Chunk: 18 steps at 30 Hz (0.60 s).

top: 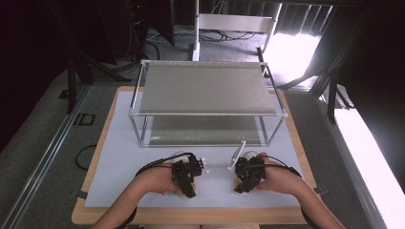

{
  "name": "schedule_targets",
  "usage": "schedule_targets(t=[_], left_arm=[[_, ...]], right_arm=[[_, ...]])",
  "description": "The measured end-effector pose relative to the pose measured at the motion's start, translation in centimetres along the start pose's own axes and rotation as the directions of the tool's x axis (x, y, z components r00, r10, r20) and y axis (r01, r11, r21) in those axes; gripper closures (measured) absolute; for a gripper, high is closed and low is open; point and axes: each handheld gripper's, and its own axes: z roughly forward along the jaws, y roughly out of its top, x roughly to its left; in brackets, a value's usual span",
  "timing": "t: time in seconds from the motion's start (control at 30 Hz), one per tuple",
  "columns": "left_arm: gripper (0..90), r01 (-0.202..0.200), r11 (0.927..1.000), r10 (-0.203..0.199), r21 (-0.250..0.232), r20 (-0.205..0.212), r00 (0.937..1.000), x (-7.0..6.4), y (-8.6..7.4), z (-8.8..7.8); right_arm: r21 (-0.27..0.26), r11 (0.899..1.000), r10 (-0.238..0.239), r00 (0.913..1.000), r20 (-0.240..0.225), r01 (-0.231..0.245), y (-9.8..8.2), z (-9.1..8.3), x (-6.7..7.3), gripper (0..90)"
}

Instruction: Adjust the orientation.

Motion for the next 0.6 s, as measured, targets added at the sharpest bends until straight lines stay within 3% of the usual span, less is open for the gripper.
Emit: schedule_targets(t=[0.13,0.3,0.33,0.37,0.47,0.53,0.6], left_arm=[[56.8,0.006,1.0000,-0.006,0.001,0.002,1.0000,0.0,0.0,0.1],[58.3,0.007,1.0000,-0.007,-0.003,0.012,0.9999,0.1,-0.1,0.3],[58.3,0.006,1.0000,-0.006,-0.006,0.015,0.9999,0.1,-0.1,0.3],[58.3,0.007,1.0000,-0.007,-0.007,0.016,0.9999,0.1,-0.2,0.3],[58.3,0.002,1.0000,-0.002,-0.005,0.017,0.9999,0.1,-0.2,0.2],[58.3,0.000,1.0000,0.000,0.000,0.015,0.9999,0.1,-0.1,0.3],[58.2,-0.007,1.0000,0.007,0.003,0.013,0.9999,0.0,0.0,0.3]], right_arm=[[0.028,0.999,-0.023,0.9992,0.034,0.022,0.2,0.3,0.1,66.1],[0.069,0.996,-0.056,0.9984,0.013,0.055,0.2,0.4,0.4,73.2],[0.084,0.993,-0.084,0.9965,0.004,0.083,0.2,0.4,0.6,73.8],[0.108,0.984,-0.145,0.9895,0.001,0.144,0.1,0.4,1.0,74.3],[0.140,0.964,-0.229,0.9734,-0.011,0.228,0.0,0.4,1.8,75.2],[0.147,0.958,-0.249,0.9685,-0.012,0.248,-0.1,0.3,2.0,71.7],[0.142,0.964,-0.226,0.9742,0.001,0.223,-0.2,0.1,1.8,68.5]])
